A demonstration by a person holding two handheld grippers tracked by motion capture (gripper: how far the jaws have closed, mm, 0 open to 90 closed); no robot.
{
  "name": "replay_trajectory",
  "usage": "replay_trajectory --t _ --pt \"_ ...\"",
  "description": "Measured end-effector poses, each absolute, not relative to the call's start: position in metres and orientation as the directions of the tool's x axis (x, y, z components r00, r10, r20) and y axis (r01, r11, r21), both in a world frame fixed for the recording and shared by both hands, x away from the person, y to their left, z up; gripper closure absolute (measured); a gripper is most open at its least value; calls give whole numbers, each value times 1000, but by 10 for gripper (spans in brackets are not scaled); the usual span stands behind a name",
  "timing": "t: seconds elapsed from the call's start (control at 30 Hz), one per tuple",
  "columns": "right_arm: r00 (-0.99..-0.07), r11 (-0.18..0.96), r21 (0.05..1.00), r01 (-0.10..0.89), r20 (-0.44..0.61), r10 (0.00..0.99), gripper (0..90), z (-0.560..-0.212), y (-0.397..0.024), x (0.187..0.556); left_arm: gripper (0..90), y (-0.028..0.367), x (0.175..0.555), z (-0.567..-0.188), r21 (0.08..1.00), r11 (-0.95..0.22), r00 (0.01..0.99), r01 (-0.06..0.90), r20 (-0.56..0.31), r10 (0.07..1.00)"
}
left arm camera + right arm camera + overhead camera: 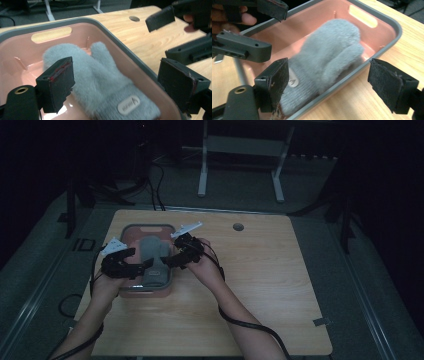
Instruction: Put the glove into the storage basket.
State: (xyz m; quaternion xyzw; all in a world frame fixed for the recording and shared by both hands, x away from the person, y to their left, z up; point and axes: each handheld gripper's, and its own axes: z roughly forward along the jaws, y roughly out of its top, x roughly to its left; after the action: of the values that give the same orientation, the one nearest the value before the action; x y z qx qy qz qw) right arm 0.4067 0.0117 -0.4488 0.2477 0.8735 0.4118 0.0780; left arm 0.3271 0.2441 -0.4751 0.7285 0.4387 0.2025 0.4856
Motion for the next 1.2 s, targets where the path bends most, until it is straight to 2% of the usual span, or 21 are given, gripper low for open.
replay_trajectory --t 0.7,1.2 --pt "-923 572 765 297 75 378 165 -481 -20 366 147 228 265 -498 898 -175 671 404 -161 724" --pt "-928 588 755 291 74 364 165 -504 -32 354 147 222 241 -531 885 -206 707 417 -173 686"
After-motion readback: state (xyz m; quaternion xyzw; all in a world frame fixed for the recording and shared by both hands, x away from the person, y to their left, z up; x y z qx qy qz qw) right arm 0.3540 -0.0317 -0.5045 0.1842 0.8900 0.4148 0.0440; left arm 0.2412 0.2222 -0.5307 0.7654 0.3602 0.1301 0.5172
